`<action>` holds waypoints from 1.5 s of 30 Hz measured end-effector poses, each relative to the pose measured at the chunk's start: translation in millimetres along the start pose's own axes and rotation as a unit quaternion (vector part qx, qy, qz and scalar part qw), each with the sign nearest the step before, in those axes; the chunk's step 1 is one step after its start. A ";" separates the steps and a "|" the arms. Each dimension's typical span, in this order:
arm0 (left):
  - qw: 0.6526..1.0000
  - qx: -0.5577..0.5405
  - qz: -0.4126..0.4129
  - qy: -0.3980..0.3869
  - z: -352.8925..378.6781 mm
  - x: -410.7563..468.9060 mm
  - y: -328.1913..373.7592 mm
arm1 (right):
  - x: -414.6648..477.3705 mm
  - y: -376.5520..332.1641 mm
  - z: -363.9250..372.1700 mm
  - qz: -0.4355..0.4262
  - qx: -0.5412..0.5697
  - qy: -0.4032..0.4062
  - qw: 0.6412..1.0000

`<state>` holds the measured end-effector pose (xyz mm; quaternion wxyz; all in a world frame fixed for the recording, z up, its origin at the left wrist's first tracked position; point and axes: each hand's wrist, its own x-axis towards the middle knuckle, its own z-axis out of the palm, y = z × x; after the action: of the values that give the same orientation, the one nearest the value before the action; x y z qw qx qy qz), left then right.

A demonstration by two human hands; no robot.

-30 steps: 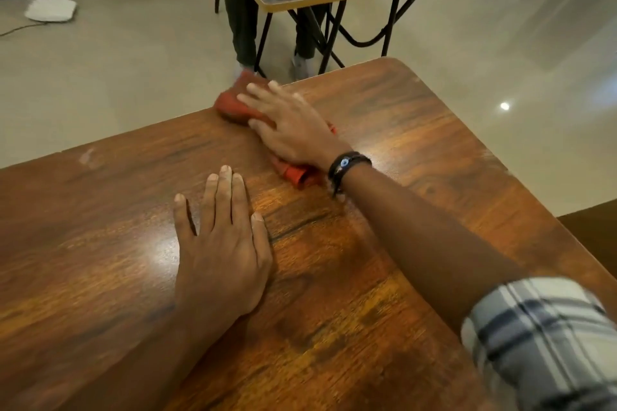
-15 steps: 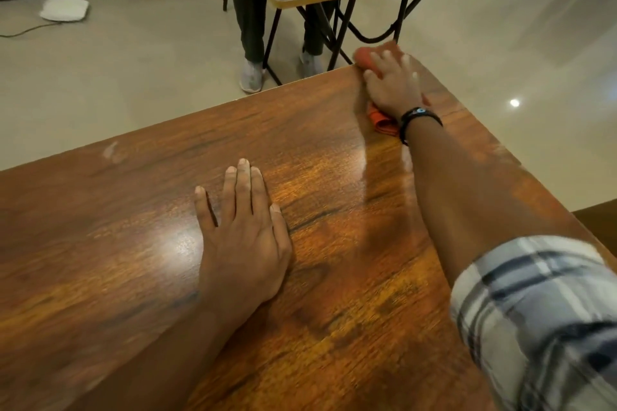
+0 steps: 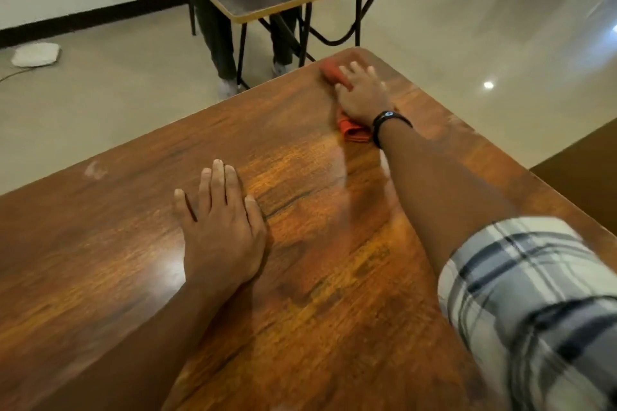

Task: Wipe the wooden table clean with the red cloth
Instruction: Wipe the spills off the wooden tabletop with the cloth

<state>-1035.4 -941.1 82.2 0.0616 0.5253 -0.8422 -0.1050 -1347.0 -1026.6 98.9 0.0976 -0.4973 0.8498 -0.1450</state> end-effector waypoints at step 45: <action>0.860 -0.447 -0.137 0.205 -55.7 -170.3 -112.1 | -375.9 -175.3 92.4 -0.302 0.030 -0.072 0.950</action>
<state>-850.7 -842.3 110.3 0.4456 0.5613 -0.5928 -0.3674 -992.4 -793.3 80.5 0.1248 -0.7369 0.6456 -0.1569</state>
